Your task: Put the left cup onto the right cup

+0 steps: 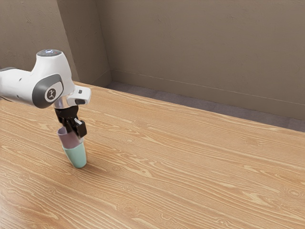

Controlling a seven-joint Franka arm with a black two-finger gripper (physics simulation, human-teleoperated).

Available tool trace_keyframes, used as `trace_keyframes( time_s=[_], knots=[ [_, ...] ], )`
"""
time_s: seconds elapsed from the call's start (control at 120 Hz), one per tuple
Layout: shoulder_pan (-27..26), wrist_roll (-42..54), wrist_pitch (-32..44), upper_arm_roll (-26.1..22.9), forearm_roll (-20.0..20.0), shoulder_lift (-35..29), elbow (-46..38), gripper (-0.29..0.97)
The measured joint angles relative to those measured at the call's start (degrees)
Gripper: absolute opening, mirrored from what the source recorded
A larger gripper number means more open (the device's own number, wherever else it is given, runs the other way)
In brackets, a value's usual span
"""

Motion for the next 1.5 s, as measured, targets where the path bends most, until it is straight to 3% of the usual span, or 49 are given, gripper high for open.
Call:
trace_keyframes(
  time_s=[0.308, 0.9, 1.5],
  knots=[
    [0.00, 0.18, -1.57, 0.00, -0.17, -2.41, 0.17, 0.63],
    [0.00, 0.37, -9.91, -1.23, -2.68, -3.15, 5.62, 0.68],
    [-0.17, -4.05, -21.52, -3.43, -6.02, 2.59, 23.25, 0.68]
  ],
)
